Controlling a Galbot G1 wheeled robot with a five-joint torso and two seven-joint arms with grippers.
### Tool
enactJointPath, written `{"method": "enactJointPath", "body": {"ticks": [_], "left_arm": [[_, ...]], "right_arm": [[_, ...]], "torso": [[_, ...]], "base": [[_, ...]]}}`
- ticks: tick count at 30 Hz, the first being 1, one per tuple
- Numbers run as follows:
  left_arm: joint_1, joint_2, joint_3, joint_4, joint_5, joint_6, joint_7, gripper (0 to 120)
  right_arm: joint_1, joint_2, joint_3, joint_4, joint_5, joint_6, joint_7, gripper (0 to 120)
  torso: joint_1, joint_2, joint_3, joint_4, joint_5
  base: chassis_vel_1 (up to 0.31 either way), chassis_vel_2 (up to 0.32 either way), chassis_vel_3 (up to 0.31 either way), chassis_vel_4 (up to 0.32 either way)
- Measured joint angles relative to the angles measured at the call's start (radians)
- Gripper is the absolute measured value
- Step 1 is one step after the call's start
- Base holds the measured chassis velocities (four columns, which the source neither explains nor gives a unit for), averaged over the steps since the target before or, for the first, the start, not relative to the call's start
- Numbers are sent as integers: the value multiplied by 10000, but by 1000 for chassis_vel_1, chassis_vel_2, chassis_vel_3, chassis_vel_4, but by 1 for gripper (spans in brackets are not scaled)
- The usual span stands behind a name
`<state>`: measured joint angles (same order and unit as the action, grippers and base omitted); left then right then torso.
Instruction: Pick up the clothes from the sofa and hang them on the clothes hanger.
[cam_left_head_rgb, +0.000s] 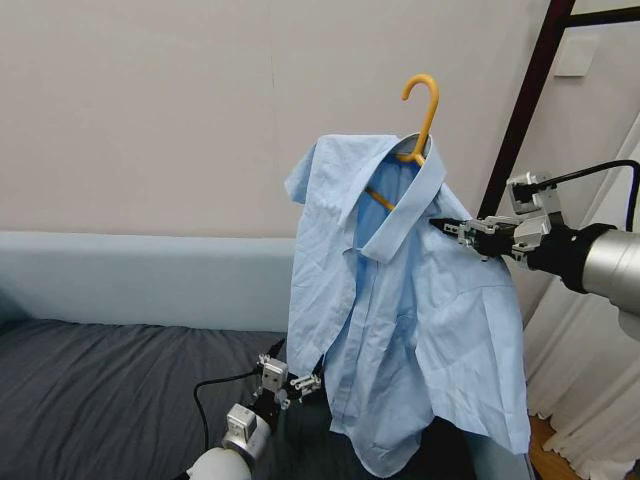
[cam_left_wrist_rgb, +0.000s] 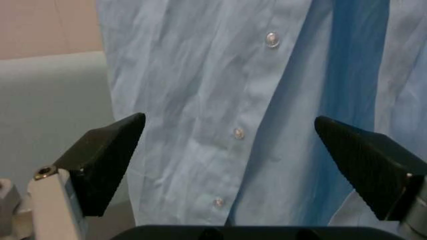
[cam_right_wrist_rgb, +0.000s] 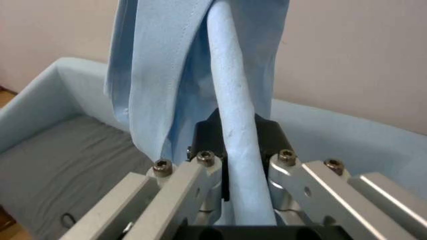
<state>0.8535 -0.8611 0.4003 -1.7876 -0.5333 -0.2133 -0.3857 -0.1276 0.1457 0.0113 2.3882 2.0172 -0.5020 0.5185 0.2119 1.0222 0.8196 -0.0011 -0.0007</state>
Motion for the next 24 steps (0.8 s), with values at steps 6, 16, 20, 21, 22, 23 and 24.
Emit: {"method": "enactJointPath", "body": {"ticks": [6, 16, 20, 21, 22, 23, 24], "left_arm": [[-1006, -674, 500, 783, 80, 4, 66, 94], [-482, -386, 383, -130, -64, -242, 145, 64], [507, 131, -502, -898, 63, -322, 125, 58], [973, 242, -1077, -1135, 146, -426, 132, 66], [1361, 294, -1566, -1321, 193, -520, 102, 67], [2119, 361, -2393, -1657, 259, -629, 11, 72], [2784, 382, -2965, -1928, 319, -670, -46, 77]], "right_arm": [[72, 0, 1, 157, 159, 47, 52, 7], [-472, -53, 124, -45, -251, 45, 114, 6], [-562, 28, 102, -217, -488, 35, 117, 6], [-565, 63, 75, -296, -566, 33, 155, 6], [-567, 82, 63, -359, -618, 30, 216, 6], [-573, 112, 56, -440, -689, 15, 364, 6], [-585, 137, 55, -498, -796, -3, 538, 6]], "torso": [[1, 0, 0, -6, 0], [1, 0, 1, 4, 4], [1, 0, 0, 0, -3], [1, 0, 0, -3, -1], [1, 0, 0, -1, -2], [1, 0, 0, -2, -2], [1, 1, -1, -2, -2]], "base": [[0, 0, 0, 0], [0, 0, 0, 0], [0, 0, 0, 0], [0, 0, 0, 0], [0, 0, 0, 0], [0, 0, 0, 0], [0, 0, 0, 0]]}}
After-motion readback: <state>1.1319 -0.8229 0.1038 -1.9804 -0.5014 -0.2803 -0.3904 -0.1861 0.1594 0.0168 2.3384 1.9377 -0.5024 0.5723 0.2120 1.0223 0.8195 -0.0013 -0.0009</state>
